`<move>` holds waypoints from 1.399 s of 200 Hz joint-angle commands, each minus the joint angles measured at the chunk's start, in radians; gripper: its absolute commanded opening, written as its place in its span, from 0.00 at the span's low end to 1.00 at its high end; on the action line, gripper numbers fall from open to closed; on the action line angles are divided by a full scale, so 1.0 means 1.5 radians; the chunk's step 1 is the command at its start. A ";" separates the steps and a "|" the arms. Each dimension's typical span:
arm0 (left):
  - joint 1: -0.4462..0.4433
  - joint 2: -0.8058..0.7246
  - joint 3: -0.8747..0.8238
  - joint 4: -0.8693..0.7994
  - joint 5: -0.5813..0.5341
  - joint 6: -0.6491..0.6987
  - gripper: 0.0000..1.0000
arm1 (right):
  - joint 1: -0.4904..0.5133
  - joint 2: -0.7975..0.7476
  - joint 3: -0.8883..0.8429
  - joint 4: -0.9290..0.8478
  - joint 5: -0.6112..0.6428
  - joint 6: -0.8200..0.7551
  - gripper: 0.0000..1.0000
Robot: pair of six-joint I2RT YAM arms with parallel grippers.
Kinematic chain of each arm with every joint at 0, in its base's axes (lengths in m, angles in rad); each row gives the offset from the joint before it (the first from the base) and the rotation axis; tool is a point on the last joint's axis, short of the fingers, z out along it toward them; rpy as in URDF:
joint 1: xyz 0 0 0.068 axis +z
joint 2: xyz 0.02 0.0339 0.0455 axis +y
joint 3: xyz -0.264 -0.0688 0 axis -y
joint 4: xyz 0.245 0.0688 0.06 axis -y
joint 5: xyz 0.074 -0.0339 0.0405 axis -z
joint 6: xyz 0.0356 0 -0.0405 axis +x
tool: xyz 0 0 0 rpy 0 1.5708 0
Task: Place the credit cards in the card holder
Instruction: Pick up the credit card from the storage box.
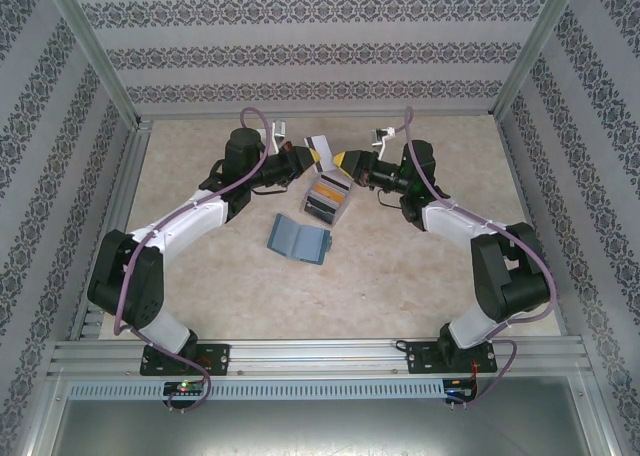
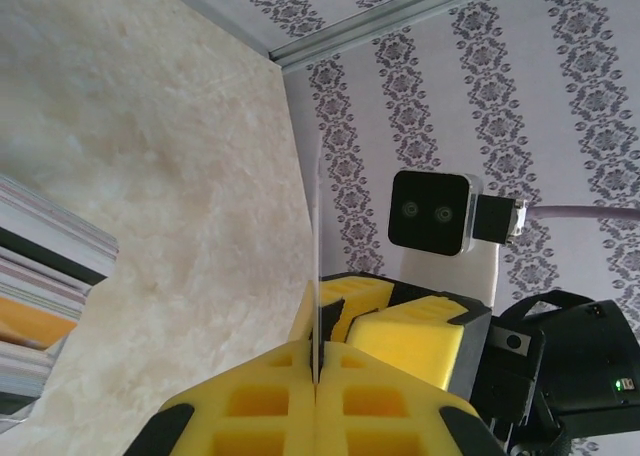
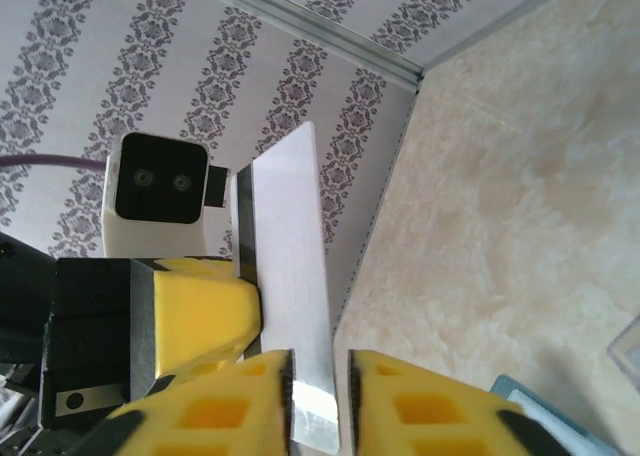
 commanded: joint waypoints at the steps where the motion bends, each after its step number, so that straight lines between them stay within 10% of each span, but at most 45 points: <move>1: 0.008 -0.017 0.018 -0.058 0.054 0.060 0.00 | -0.038 -0.023 -0.008 -0.013 -0.045 -0.018 0.34; 90: 0.009 0.011 0.050 -0.095 0.177 0.106 0.00 | -0.005 0.025 0.043 -0.061 -0.171 -0.043 0.47; 148: 0.012 0.019 0.053 -0.118 0.164 0.119 0.00 | -0.001 0.009 0.033 -0.069 -0.171 -0.052 0.15; 210: 0.017 0.020 0.034 -0.098 0.166 0.102 0.00 | -0.009 -0.009 0.017 -0.136 -0.157 -0.100 0.29; 280: 0.018 0.026 0.031 -0.096 0.169 0.098 0.00 | -0.006 -0.008 0.026 -0.122 -0.154 -0.095 0.19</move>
